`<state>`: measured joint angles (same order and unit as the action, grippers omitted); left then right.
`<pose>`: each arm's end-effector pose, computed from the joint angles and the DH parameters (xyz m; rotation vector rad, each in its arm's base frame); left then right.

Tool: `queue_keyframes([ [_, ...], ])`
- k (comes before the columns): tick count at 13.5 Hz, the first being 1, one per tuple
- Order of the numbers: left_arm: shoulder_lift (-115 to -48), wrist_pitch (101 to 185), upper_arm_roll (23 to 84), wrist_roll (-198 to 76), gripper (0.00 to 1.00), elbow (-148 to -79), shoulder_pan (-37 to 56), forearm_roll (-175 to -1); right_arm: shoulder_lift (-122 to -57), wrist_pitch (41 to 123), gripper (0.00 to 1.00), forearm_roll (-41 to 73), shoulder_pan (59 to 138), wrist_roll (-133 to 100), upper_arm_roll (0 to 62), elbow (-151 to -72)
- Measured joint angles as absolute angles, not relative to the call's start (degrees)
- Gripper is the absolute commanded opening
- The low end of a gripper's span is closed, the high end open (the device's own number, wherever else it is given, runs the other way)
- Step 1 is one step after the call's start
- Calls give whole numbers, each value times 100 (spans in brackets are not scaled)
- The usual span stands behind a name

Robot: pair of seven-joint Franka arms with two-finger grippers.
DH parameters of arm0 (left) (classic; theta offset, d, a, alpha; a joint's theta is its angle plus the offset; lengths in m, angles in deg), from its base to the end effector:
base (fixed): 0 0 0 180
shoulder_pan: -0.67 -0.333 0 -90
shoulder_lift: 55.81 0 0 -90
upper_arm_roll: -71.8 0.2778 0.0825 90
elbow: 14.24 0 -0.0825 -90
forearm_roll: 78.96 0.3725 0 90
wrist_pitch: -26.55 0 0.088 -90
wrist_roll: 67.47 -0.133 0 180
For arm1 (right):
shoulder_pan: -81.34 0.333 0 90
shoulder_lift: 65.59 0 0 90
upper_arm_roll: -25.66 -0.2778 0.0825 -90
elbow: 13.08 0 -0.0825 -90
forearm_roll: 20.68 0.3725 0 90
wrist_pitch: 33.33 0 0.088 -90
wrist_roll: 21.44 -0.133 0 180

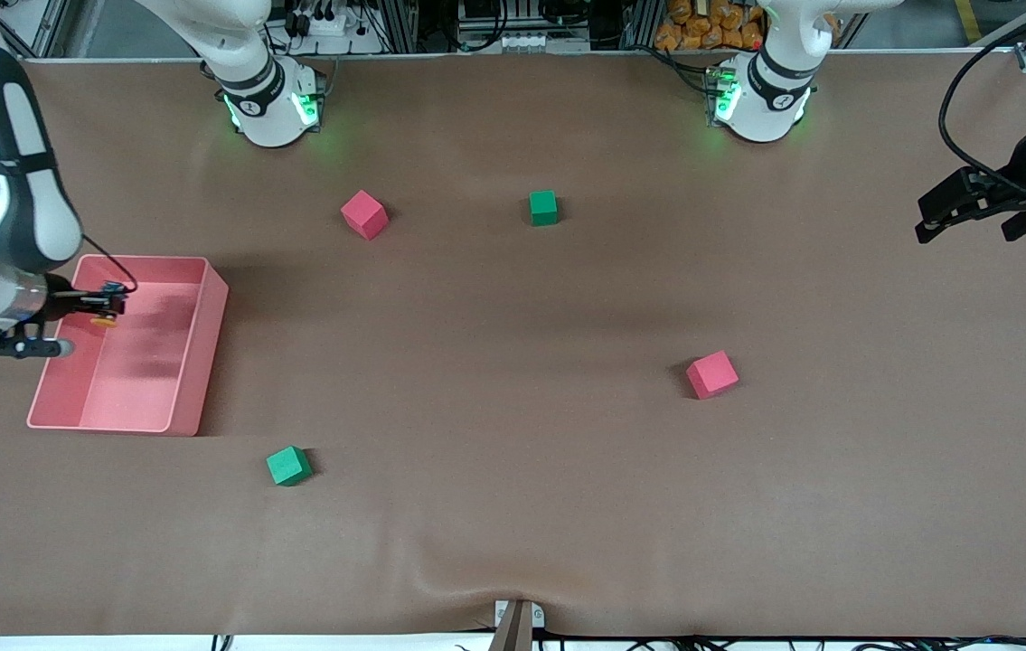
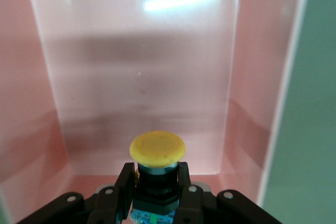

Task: Place and upright button with both arms
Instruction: 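Lift the yellow button out of the tray with the right gripper, then carry the button to mid-table with the right gripper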

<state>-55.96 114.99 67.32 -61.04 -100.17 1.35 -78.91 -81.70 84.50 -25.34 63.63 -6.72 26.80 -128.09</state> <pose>0.5404 -0.0486 0.5891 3.1372 0.0348 0.0644 0.5151 -0.1825 0.2448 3.1155 -0.0398 -0.3804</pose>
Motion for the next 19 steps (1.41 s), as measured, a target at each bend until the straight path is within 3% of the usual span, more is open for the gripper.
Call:
queue_keyframes([
  [7,-5596,11499,6731,-6105,100,-10016,135,-7891,-8173,7588,0,-2217,7460,-681,2615,-11778],
  [12,-5606,11499,6726,-6105,100,-10018,142,-7891,-8575,7603,0,-1726,8789,-1381,2592,-11152],
  [19,-5636,11503,6718,-6104,100,-10019,155,-7891,-9347,7928,0,-1107,9509,-2319,2597,-10074],
])
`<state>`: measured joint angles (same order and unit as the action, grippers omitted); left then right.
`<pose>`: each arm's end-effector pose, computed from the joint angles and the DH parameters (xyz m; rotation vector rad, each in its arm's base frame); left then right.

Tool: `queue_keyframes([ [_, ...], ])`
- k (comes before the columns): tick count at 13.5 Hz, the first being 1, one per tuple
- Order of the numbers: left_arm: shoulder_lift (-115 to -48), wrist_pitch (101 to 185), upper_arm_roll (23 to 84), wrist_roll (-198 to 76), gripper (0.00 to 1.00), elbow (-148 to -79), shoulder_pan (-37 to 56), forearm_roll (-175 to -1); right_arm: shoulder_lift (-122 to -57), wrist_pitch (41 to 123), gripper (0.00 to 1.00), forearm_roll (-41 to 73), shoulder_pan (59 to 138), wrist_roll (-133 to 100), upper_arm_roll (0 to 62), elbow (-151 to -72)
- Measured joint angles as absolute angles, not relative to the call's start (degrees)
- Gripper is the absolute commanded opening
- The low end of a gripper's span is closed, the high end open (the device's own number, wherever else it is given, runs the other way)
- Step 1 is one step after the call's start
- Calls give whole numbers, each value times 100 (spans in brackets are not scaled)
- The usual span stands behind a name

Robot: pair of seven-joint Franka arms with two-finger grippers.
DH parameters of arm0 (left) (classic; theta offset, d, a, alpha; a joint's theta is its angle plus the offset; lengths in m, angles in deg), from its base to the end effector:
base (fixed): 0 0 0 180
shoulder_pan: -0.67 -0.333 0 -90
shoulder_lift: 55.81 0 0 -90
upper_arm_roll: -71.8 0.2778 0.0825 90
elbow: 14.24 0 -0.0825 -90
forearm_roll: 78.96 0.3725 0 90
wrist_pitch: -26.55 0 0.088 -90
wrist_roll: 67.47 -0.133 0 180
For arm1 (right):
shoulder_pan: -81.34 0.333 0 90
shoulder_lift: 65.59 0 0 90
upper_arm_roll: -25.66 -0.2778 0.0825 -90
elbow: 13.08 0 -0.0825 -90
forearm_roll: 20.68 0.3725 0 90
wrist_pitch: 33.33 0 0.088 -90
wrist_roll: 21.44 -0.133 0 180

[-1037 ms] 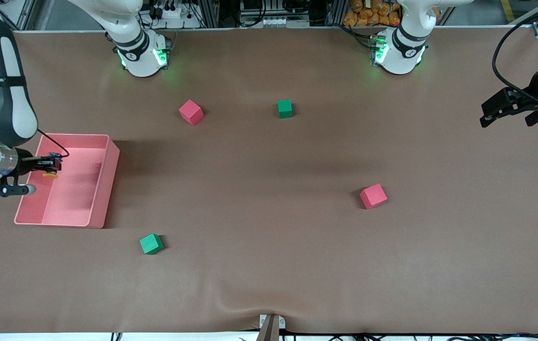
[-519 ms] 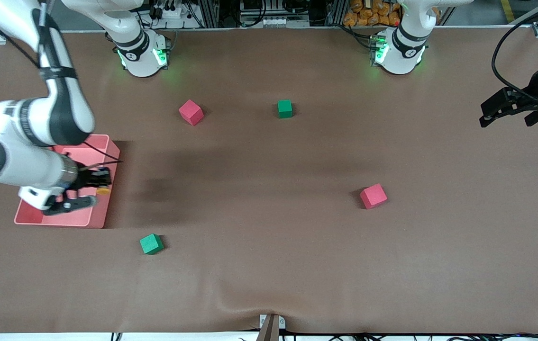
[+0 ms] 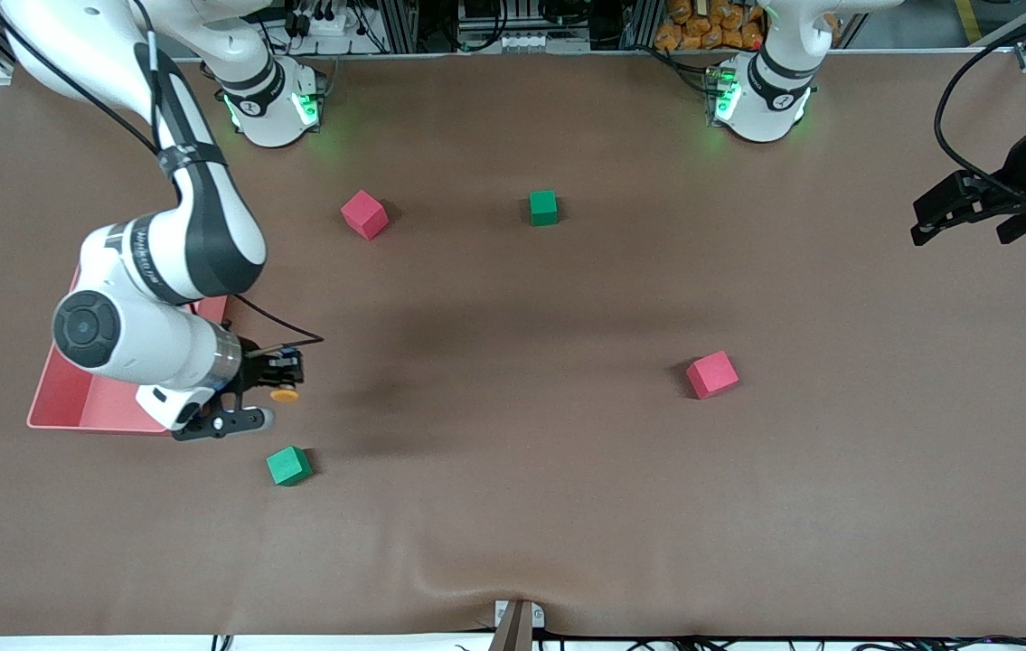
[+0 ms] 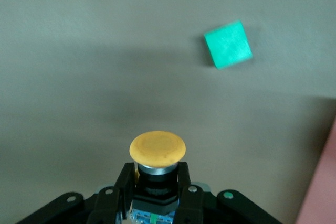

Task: Place and upright button with both arms
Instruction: 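Carry the button to mid-table with the right gripper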

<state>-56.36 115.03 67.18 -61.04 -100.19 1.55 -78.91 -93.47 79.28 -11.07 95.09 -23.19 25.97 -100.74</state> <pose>0.5420 -0.0519 0.5852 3.1375 0.0256 0.0540 0.6346 0.1673 0.3176 -2.9903 -0.2037 0.1057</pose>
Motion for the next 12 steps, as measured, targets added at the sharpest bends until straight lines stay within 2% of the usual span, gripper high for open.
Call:
queue_keyframes([
  [5,-5647,11503,6699,-6105,100,-10019,165,-7891,-9727,8287,0,-1063,9814,-2341,2592,-9681],
  [8,-5653,11503,6667,-6105,100,-10020,167,-7891,-10237,8342,0,-1057,10299,-2594,2589,-9050],
  [12,-5660,11504,6665,-6105,100,-10020,169,-7891,-10727,8753,0,-1055,11012,-2956,2589,-8757],
])
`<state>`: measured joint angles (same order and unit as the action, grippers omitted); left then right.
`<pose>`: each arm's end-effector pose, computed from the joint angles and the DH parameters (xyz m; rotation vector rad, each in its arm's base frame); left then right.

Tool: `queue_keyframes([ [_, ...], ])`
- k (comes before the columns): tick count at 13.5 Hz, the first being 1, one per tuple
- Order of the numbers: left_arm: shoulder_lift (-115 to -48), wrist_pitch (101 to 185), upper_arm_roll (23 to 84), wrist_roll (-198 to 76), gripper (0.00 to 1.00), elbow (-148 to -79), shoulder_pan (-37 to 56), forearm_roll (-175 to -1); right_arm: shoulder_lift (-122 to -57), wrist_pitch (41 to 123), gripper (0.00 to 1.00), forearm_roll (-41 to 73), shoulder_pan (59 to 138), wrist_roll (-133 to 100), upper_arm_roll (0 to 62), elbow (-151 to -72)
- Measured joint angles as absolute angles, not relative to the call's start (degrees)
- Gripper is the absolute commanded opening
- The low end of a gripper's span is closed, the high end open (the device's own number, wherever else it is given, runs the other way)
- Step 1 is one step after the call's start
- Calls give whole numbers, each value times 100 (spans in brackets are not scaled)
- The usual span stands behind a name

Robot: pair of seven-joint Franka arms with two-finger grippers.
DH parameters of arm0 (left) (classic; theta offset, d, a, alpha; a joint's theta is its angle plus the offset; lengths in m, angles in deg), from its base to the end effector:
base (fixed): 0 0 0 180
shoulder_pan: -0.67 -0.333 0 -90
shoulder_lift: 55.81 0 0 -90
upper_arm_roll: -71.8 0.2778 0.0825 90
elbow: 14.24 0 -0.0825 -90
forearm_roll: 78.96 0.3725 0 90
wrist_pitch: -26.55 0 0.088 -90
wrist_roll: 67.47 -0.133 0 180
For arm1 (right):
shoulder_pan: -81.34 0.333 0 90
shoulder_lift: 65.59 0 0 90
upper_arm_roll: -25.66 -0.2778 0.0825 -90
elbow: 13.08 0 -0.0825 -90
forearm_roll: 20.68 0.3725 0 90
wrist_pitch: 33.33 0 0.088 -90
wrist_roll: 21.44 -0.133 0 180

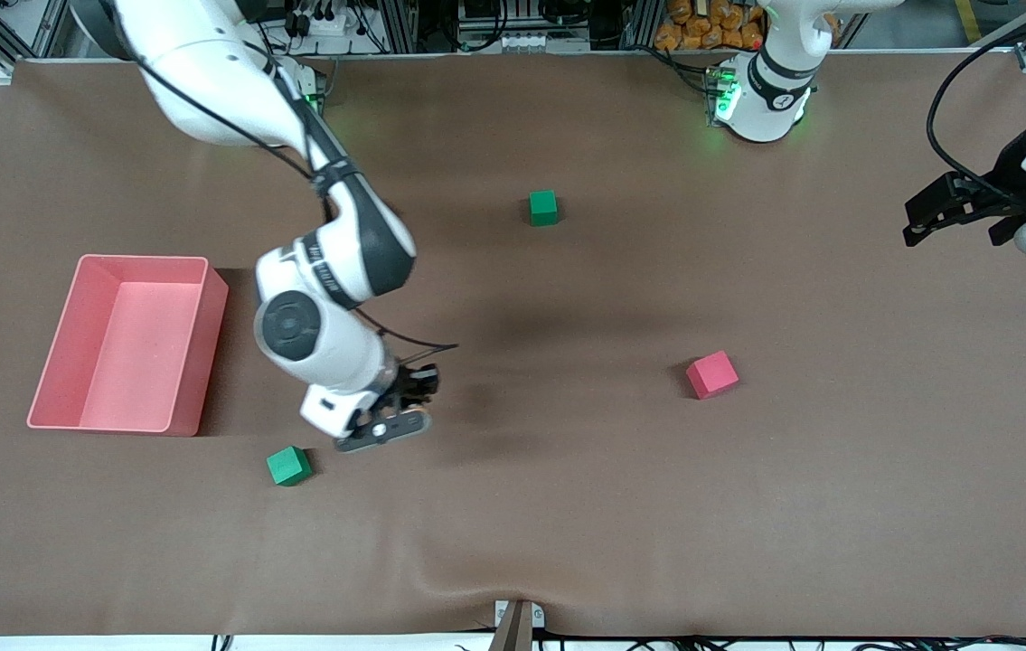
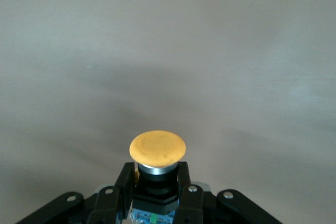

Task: Place and upright button with both arms
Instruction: 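Carry the button to mid-table with the right gripper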

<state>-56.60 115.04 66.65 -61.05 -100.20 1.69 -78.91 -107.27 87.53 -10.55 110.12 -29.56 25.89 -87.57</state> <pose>0.5424 -0.0582 0.5829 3.1375 0.0069 0.0474 0.6229 0.3534 0.2710 -2.9430 -0.4043 -0.0439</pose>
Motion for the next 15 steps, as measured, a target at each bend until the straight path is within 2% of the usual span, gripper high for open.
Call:
queue_keyframes([
  [10,-5681,11504,6661,-6105,100,-10020,170,-7891,-11468,9380,0,-728,12635,-4398,2541,-8554],
  [15,-5691,11504,6658,-6105,100,-10022,194,-7918,-11813,9922,0,-728,12778,-4486,2587,-8538],
])
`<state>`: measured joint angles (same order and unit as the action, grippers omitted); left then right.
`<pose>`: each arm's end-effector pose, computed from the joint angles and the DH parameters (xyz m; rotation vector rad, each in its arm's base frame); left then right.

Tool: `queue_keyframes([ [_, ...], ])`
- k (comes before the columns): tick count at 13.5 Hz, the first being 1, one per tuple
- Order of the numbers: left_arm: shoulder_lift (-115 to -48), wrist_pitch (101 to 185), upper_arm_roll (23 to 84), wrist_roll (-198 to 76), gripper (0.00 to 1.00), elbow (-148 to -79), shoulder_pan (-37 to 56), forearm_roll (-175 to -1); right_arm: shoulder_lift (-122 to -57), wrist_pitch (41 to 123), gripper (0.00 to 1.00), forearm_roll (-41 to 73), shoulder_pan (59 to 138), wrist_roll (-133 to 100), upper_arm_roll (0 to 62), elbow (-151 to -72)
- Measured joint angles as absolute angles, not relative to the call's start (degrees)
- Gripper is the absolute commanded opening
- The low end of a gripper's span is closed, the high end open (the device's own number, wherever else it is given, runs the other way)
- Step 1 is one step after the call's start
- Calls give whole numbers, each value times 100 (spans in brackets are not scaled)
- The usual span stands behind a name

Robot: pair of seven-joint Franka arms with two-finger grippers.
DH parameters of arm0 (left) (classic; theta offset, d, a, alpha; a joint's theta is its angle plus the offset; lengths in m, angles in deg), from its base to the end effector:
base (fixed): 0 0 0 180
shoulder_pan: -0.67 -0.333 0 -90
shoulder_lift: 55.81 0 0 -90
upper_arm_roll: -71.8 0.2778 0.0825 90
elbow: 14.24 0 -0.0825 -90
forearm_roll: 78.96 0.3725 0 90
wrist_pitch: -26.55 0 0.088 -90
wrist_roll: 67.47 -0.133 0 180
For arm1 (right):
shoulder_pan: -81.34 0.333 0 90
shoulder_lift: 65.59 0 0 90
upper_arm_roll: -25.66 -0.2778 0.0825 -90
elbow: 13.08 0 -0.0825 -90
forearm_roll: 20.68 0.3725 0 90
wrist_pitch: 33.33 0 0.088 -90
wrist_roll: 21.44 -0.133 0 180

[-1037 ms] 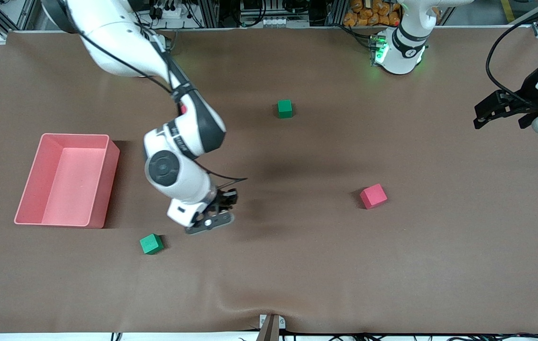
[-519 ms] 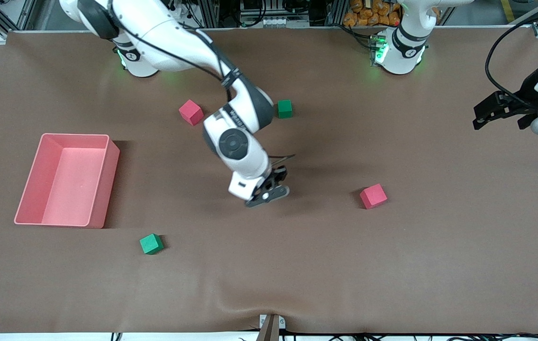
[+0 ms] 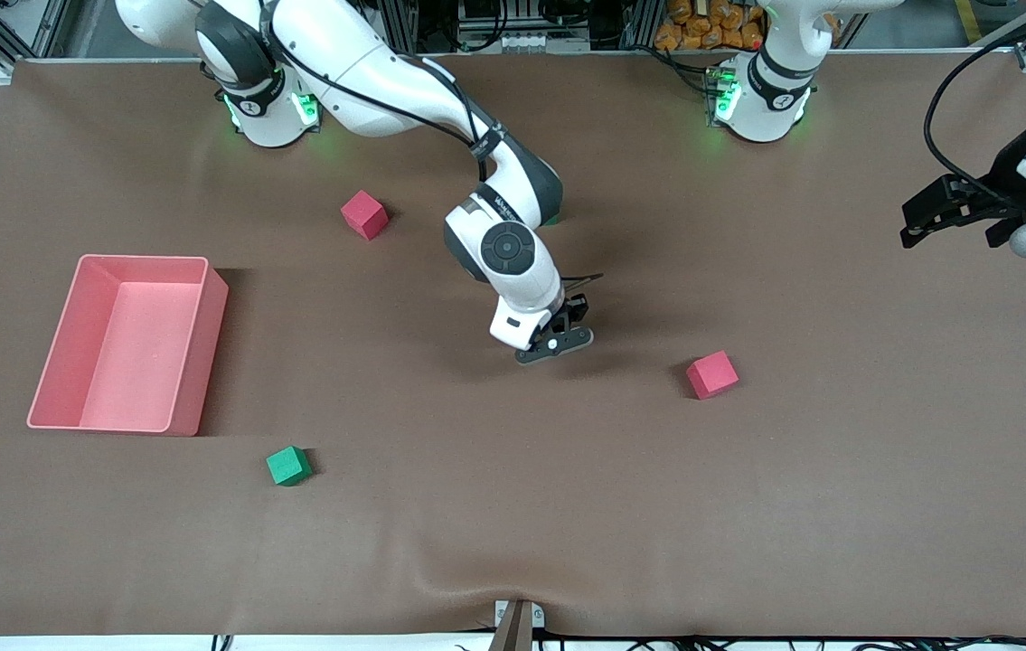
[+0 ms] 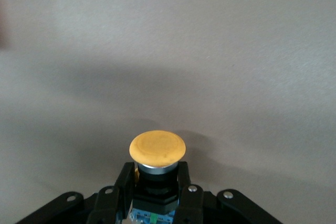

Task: Place and upright button with both arms
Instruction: 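Carry the button to mid-table with the right gripper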

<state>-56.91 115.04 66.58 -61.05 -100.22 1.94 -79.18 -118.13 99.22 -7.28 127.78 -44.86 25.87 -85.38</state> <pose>0.5433 -0.0619 0.5798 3.1330 -0.0021 0.0374 0.4976 0.5331 0.1722 -2.8943 -0.3678 -0.0107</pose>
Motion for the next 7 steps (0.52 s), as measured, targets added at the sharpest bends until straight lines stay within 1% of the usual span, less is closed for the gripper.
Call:
queue_keyframes([
  [2,-5721,11504,6652,-6105,100,-10024,227,-7925,-11840,9928,0,-728,12722,-4486,2651,-8515],
  [3,-5747,11504,6647,-6105,100,-10024,234,-7928,-11841,9928,13,-728,12707,-4486,2693,-8500],
  [4,-5777,11504,6642,-6105,100,-10025,244,-7935,-11841,9928,32,-728,12703,-4485,2734,-8488],
  [5,-5804,11504,6640,-6105,100,-10025,259,-7954,-11842,9928,58,-728,12702,-4485,2766,-8486],
  [6,-5828,11504,6638,-6105,100,-10025,274,-7997,-11848,9947,97,-728,12702,-4485,2797,-8486],
  [7,-5848,11504,6638,-6105,100,-10025,283,-8034,-11860,10004,100,-728,12701,-4485,2822,-8486],
])
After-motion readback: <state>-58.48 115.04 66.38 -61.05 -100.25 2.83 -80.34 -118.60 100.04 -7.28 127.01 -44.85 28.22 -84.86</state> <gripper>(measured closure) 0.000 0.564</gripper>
